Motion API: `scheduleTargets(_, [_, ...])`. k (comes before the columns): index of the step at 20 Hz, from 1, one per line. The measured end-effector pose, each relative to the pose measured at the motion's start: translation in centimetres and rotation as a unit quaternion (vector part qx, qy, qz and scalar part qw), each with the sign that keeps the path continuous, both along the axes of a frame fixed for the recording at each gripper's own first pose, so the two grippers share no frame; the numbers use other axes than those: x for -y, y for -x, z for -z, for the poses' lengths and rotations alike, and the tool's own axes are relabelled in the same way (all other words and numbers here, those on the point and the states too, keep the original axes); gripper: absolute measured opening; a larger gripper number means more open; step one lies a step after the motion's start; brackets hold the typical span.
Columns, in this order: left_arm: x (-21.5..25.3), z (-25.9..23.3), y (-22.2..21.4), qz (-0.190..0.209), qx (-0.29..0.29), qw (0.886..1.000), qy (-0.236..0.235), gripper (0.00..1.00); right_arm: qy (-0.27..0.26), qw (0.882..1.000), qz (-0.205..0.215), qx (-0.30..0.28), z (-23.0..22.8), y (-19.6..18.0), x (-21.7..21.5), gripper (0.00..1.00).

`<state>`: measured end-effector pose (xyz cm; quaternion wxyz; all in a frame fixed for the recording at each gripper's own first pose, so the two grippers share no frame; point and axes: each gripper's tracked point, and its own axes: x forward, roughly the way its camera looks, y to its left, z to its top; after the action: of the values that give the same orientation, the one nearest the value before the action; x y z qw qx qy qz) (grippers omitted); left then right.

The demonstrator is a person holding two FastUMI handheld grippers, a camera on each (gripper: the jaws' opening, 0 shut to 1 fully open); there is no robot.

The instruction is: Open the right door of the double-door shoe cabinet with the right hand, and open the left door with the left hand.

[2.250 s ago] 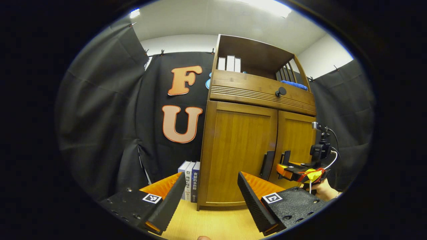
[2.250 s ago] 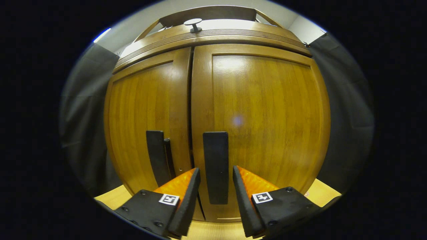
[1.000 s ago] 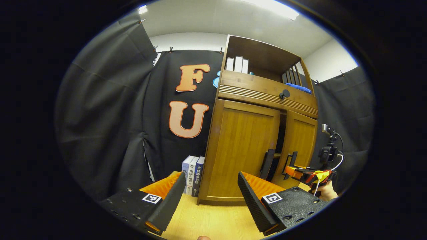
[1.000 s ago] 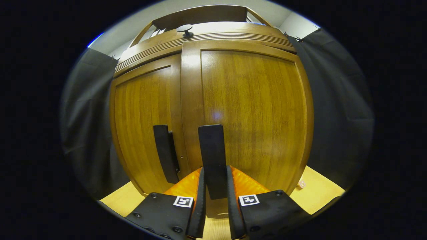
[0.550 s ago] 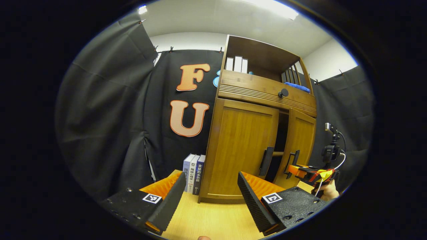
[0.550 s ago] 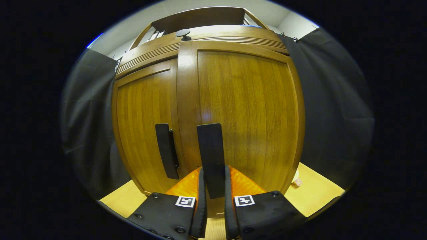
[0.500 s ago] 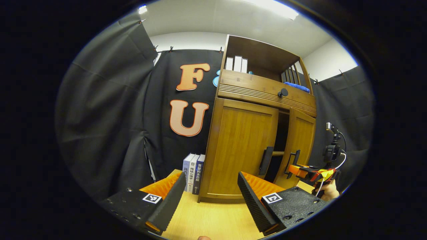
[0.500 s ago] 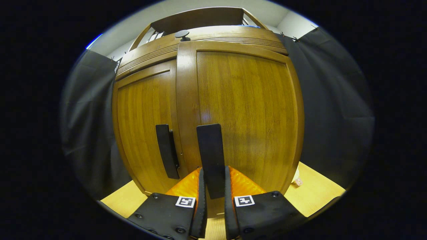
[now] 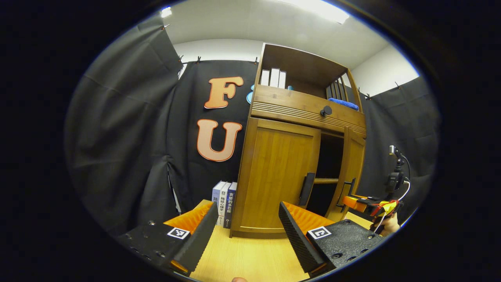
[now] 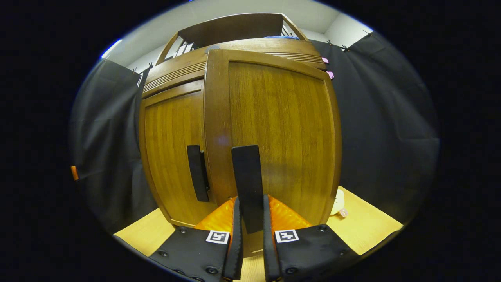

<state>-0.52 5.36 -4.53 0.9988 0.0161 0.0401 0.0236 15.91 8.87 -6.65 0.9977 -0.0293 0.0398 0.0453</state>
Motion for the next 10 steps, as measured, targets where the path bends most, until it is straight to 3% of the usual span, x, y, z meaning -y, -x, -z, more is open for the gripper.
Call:
scheduleTargets(3, [0.6,0.1,0.4,0.005,-0.001,1.0,0.002,0.92,0.0,1.0,0.001,0.002,-0.1,0.7,0.5,0.32])
scheduleTargets(4, [0.7,0.1,0.7,0.007,-0.002,1.0,0.002,0.92,-0.002,1.0,0.0,0.003,-0.2,1.1,0.6,0.25])
scheduleTargets(6, [1.1,-0.1,0.9,0.009,0.0,1.0,0.002,0.94,-0.003,1.0,0.0,0.004,-0.5,1.8,1.1,0.32])
scheduleTargets(8, [1.5,-0.3,1.1,0.013,0.002,1.0,0.003,0.92,-0.004,1.0,0.002,0.005,-0.6,2.3,1.6,0.25])
scheduleTargets(10, [1.9,-0.4,1.3,0.017,0.003,1.0,0.004,0.94,-0.003,1.0,0.003,0.009,-0.7,2.6,2.0,0.25])
